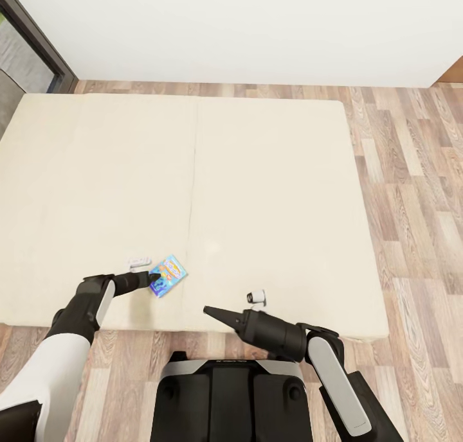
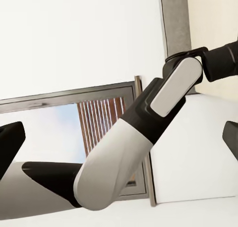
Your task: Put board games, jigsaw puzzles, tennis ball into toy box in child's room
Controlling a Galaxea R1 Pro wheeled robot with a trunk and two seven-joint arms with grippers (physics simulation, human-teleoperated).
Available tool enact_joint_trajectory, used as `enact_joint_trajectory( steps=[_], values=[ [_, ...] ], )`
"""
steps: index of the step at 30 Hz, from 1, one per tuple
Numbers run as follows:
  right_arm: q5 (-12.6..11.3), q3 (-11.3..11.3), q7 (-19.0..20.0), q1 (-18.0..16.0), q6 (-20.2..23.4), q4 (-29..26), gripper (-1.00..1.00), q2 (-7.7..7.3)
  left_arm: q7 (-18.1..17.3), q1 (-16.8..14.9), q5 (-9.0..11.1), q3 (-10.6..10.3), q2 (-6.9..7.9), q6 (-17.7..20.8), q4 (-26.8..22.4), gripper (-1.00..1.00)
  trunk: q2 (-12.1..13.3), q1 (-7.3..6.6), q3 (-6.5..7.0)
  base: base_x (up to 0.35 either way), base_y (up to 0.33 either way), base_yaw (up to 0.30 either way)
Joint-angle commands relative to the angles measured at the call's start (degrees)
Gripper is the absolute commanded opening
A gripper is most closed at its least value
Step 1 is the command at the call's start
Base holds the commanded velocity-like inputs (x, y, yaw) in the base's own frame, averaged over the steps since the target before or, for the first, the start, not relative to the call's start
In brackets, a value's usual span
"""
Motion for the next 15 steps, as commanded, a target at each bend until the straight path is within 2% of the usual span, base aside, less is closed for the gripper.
enact_joint_trajectory(
  steps=[1, 15],
  values=[
    [-0.09, -0.03, 0.07, -0.02, -0.05, 0.00, 1.00, 0.01, -0.41, -0.02, -0.28, 0.17, -0.05, 0.29, -0.07, 1.00, -0.09, 0.03, -0.06, 0.000, 0.000, 0.000],
    [-0.12, 0.01, 0.11, 0.04, -1.60, 0.00, 1.00, -0.03, -0.33, -2.22, -0.26, 0.00, -0.45, -0.14, -0.08, 1.00, -0.09, 0.03, -0.06, 0.000, 0.000, 0.000]
  ],
)
